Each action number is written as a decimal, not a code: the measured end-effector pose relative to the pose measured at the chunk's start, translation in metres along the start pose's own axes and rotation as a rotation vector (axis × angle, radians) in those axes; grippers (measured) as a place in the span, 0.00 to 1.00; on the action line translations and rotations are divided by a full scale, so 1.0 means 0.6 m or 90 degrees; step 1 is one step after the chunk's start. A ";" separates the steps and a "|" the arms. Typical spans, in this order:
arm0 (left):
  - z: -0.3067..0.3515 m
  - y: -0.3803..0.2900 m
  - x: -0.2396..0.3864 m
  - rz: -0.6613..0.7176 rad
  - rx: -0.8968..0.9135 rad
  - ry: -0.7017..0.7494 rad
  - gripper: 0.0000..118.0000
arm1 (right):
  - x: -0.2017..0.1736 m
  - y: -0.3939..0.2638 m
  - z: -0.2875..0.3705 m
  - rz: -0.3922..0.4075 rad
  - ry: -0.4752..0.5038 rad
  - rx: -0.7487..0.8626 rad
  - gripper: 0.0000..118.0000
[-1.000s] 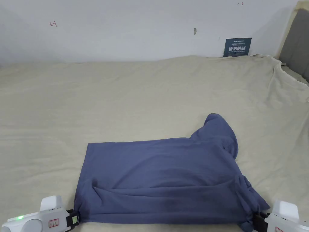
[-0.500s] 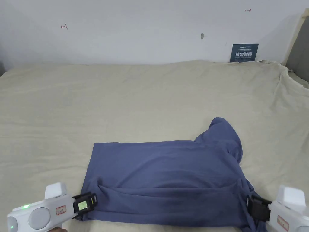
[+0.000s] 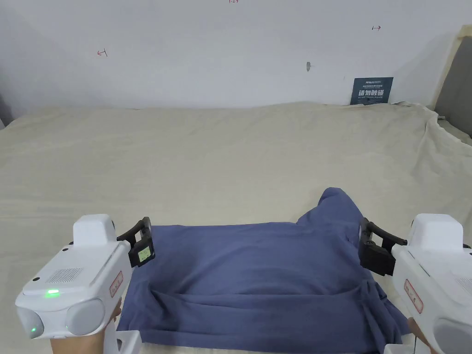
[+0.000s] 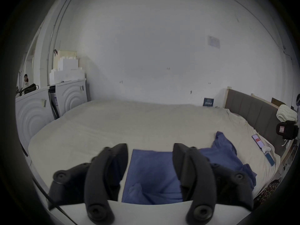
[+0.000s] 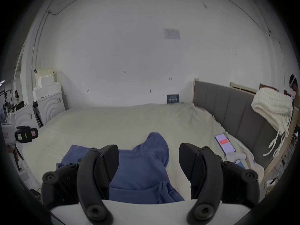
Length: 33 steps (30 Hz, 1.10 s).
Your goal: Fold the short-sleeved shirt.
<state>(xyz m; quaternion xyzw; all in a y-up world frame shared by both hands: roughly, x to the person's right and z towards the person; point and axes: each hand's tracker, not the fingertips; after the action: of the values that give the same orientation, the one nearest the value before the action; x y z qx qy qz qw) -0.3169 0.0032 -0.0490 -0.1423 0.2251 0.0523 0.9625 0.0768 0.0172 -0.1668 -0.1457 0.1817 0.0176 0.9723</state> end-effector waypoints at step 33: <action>-0.304 0.035 -0.031 -0.012 -0.178 -0.028 0.01 | -0.007 0.044 -0.145 0.027 0.010 0.013 0.00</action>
<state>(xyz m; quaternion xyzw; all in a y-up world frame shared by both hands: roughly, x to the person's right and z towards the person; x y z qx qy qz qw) -0.4130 -0.0314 -0.2025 -0.2762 0.1931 0.0775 0.9383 0.0399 0.0172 -0.2503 -0.1321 0.1928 0.0354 0.9717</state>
